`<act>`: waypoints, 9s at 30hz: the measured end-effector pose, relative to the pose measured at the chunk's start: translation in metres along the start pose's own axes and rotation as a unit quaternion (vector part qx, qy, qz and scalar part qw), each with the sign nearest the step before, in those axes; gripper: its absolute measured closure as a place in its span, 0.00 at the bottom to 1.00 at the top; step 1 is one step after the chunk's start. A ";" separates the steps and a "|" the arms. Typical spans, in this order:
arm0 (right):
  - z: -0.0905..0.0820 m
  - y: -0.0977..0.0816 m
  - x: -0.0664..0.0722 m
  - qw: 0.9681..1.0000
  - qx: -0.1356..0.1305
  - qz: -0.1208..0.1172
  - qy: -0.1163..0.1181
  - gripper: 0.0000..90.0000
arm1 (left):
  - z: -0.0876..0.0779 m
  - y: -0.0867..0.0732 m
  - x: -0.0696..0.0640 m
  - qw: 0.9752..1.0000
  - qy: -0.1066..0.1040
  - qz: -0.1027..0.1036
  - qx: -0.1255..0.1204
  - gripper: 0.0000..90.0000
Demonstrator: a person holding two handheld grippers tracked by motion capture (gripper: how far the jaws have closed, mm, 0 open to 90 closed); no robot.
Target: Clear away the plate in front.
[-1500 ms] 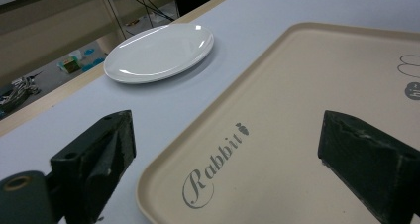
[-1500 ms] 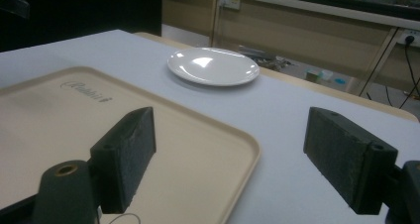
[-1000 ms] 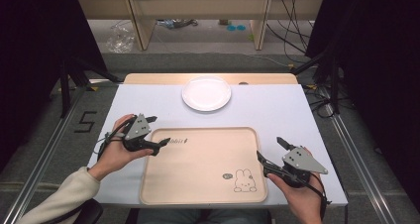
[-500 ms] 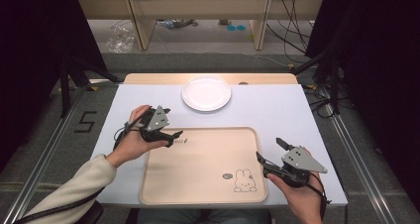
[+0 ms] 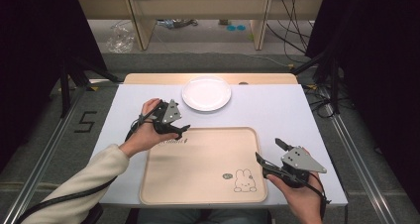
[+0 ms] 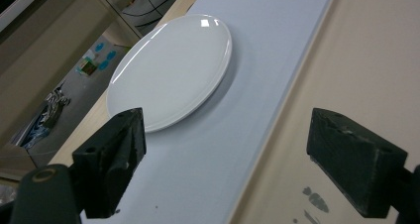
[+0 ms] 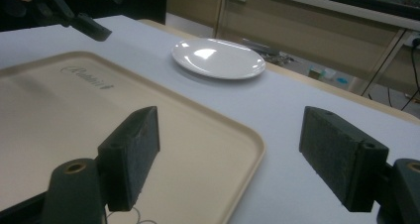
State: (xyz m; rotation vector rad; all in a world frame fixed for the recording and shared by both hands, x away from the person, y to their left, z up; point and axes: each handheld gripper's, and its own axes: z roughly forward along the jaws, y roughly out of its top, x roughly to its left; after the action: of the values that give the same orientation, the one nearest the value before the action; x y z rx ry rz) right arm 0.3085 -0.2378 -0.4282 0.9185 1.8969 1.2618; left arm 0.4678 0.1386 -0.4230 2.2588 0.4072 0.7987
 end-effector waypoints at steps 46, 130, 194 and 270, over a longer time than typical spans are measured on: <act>-0.001 -0.001 -0.003 1.000 0.000 0.014 0.000 0.29 | 0.126 0.042 0.013 0.987 0.014 0.110 0.120 0.24; -0.002 -0.004 -0.005 1.000 0.007 0.022 0.013 0.32 | 0.139 0.048 -0.014 0.942 0.105 0.264 0.179 0.97; -0.003 -0.002 -0.005 1.000 0.003 0.022 0.002 0.32 | 0.069 0.051 -0.037 0.937 0.120 0.303 0.122 0.97; -0.003 -0.002 -0.006 1.000 -0.002 0.012 -0.008 0.32 | -0.009 0.040 -0.073 0.930 0.120 0.334 0.091 0.97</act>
State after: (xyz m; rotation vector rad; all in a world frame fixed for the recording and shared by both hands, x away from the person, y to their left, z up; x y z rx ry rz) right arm 0.3092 -0.2450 -0.4284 0.9494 1.8758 1.2672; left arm 0.4088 0.0796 -0.4212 2.5038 -0.2199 1.4380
